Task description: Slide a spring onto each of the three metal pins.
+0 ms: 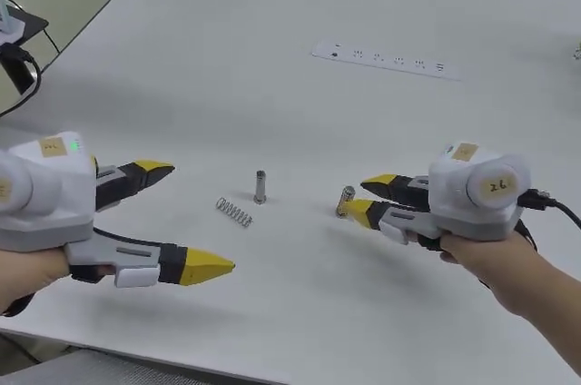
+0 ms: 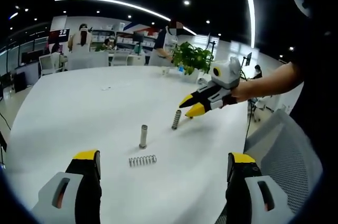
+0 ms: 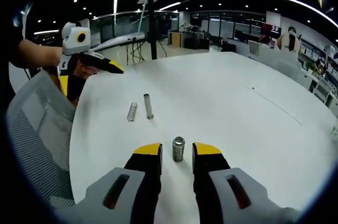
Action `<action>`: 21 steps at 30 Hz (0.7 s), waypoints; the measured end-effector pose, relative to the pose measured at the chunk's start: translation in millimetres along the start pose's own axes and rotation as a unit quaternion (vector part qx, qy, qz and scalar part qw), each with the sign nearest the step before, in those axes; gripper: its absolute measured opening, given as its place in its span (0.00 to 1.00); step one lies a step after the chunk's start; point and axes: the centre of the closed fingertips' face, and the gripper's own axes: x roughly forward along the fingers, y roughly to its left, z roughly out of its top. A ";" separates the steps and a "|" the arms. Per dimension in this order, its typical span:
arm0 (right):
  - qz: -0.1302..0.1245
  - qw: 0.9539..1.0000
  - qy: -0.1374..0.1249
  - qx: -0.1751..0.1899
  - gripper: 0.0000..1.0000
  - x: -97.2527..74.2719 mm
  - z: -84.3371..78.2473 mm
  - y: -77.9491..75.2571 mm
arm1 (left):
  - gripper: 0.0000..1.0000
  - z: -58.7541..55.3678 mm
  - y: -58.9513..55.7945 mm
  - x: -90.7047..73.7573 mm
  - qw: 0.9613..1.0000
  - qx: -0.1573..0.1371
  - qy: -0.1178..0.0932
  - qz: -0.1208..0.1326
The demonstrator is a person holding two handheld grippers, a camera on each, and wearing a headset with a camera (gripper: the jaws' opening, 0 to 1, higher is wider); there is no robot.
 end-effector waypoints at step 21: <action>0.010 0.997 -0.060 0.048 0.22 -35.2 -0.5 13.3 | 0.98 7.9 0.9 1.5 1.000 0.002 -0.002 -0.004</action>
